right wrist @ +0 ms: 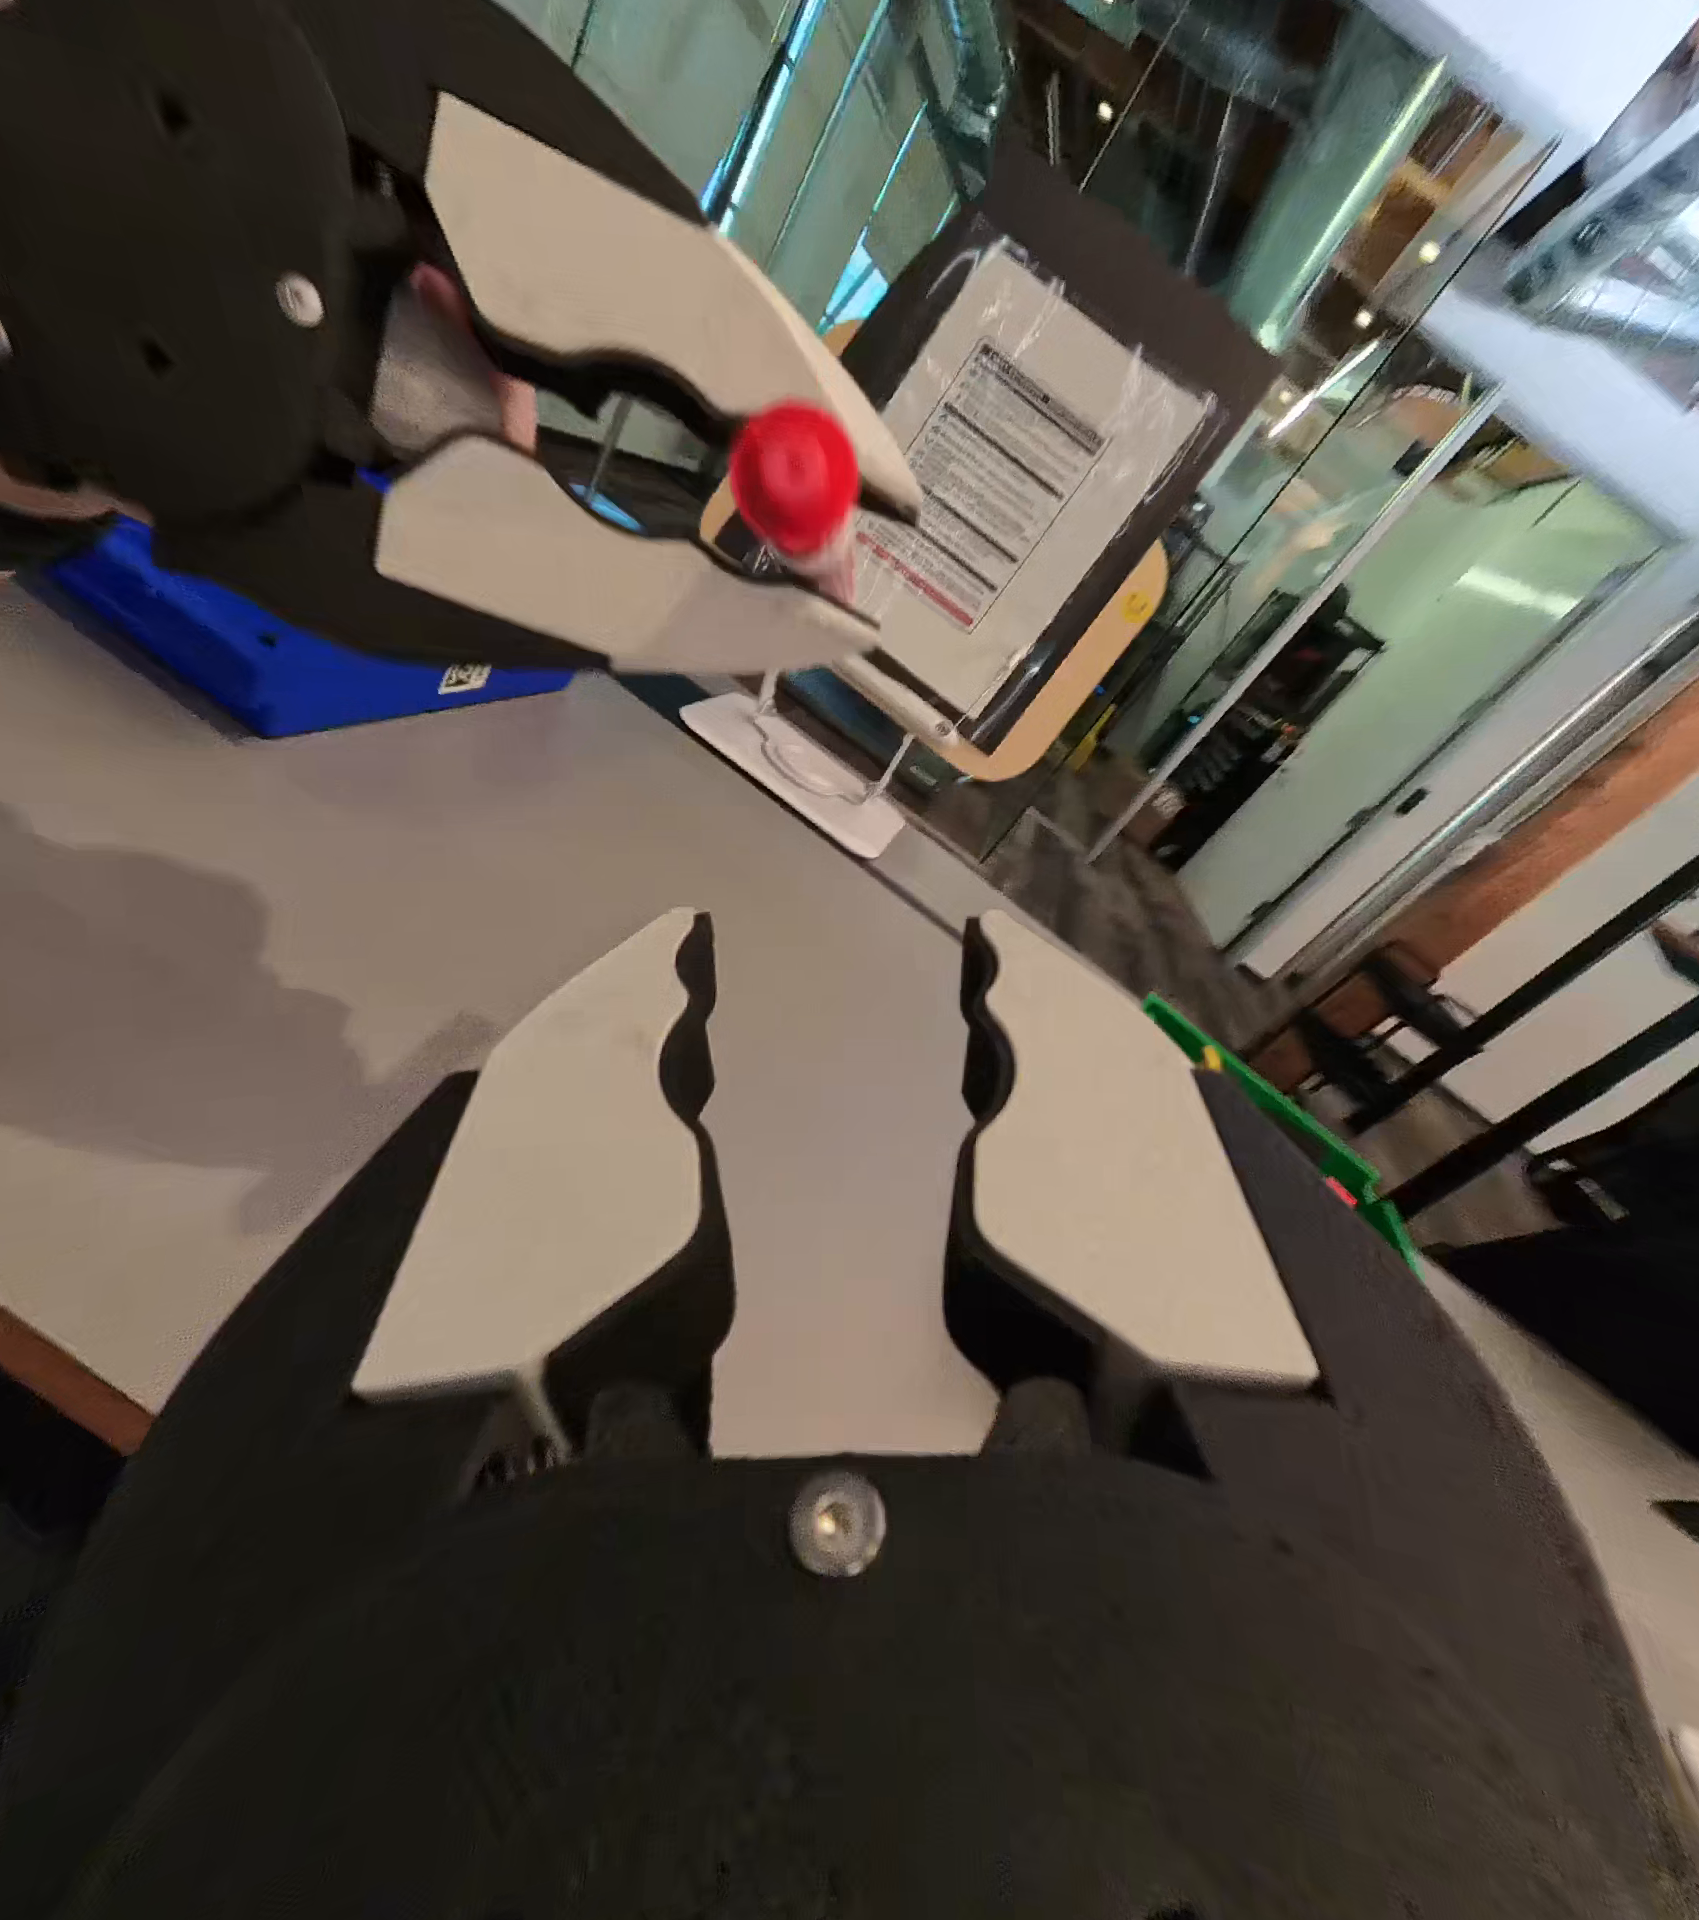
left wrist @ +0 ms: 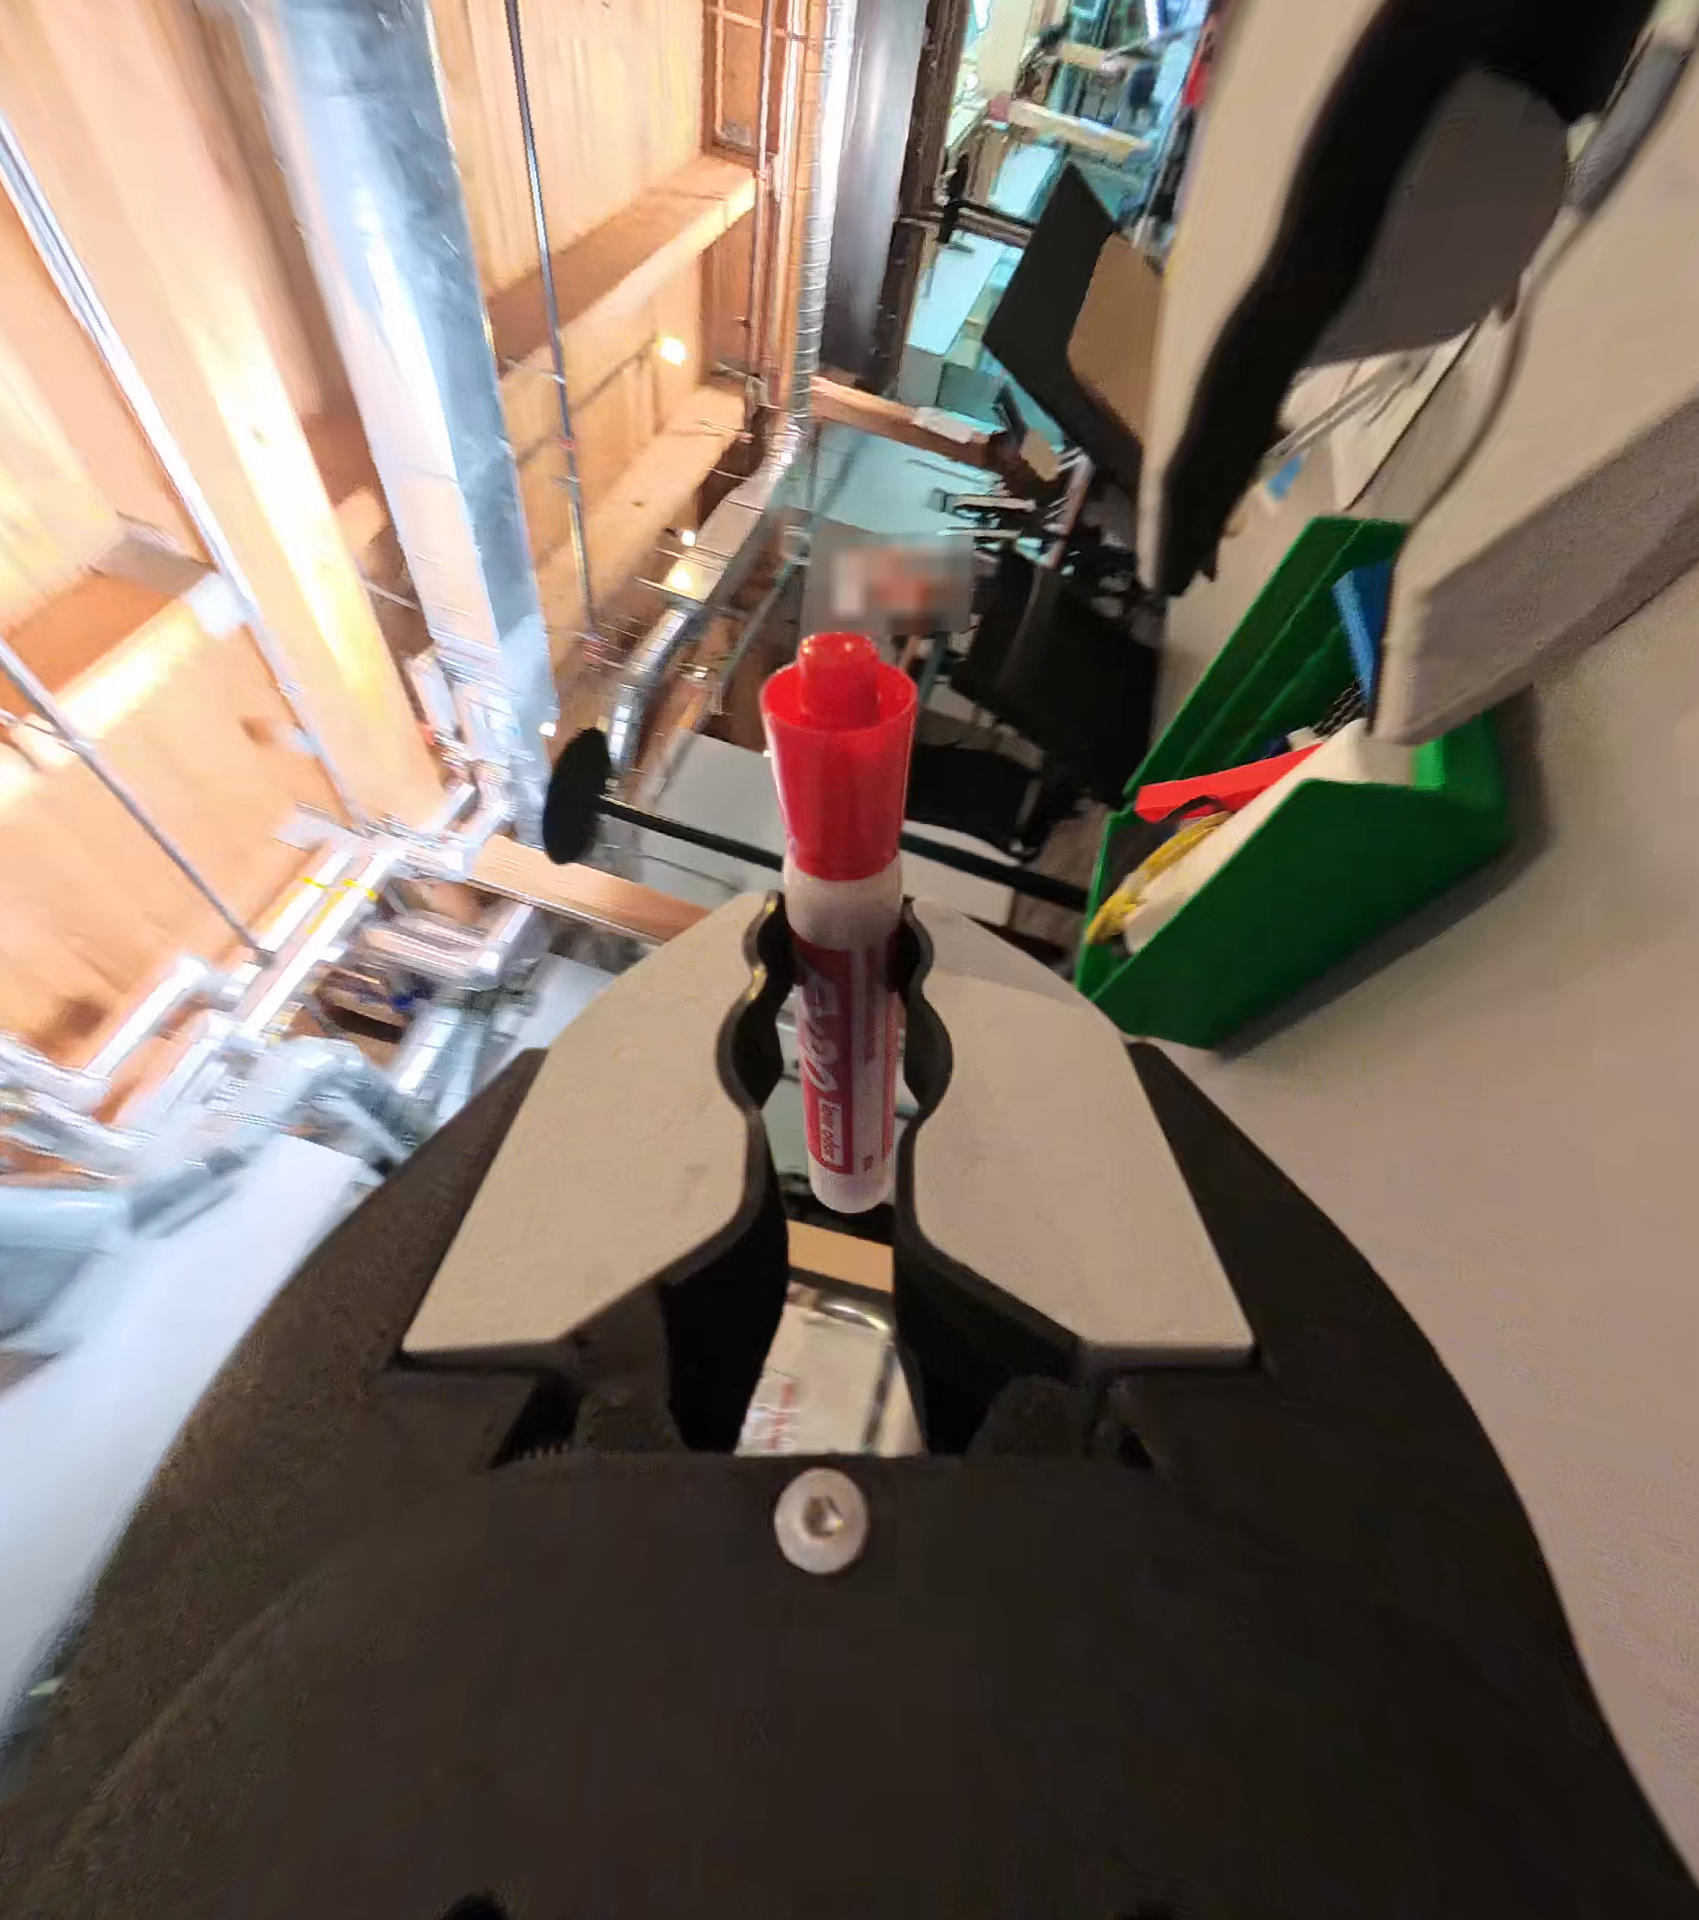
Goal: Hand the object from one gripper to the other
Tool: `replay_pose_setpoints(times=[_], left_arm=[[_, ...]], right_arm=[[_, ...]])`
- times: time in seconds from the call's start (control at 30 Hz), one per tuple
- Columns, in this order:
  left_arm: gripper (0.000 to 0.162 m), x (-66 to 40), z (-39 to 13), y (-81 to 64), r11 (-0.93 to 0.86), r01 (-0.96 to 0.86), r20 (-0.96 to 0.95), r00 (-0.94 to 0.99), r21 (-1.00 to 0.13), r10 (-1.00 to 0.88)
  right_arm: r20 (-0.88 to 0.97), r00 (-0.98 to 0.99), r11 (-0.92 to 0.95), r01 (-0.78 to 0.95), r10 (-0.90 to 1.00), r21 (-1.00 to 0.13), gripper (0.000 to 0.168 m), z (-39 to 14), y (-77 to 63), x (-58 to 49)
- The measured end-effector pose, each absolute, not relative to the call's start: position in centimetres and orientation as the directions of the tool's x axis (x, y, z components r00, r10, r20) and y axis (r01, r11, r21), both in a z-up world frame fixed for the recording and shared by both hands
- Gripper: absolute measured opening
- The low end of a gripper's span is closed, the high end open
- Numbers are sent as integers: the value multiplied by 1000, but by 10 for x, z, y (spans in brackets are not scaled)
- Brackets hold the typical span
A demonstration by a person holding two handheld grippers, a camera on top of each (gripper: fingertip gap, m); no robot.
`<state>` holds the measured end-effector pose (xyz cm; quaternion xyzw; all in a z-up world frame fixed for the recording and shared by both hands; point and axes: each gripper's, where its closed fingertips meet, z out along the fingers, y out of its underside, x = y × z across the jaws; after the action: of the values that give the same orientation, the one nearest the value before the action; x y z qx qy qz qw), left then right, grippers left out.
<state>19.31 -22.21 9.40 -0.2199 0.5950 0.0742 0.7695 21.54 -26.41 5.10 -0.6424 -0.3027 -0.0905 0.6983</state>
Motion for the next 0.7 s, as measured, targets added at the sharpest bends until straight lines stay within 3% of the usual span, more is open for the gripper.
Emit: replay_pose_setpoints(times=[0.27, 0.37, 0.4, 0.5, 0.63, 0.7], left_arm=[[20, 202, 82, -231, 902, -425, -973, 232, -81, 21], [18, 204, 75, -235, 907, -414, -980, 198, -70, 15], [18, 204, 74, -234, 905, -421, -982, 189, -68, 14], [20, 206, 68, -231, 898, -435, -987, 161, -61, 11], [23, 205, 75, -232, 897, -416, -972, 227, -148, -55], [40, 201, 78, -224, 859, -433, -954, 234, -272, -185]], right_arm=[[433, 855, 231, 377, 287, -897, 50, 77, -265, 183], [373, 876, 226, 314, 305, -922, 38, 81, -262, 185], [358, 874, 208, 302, 329, -930, 23, 79, -261, 185], [310, 870, 118, 286, 384, -951, 21, 69, -257, 188], [324, 882, 166, 282, 344, -945, 21, 76, -260, 195], [419, 873, 224, 369, 249, -902, 21, 82, -263, 204]])
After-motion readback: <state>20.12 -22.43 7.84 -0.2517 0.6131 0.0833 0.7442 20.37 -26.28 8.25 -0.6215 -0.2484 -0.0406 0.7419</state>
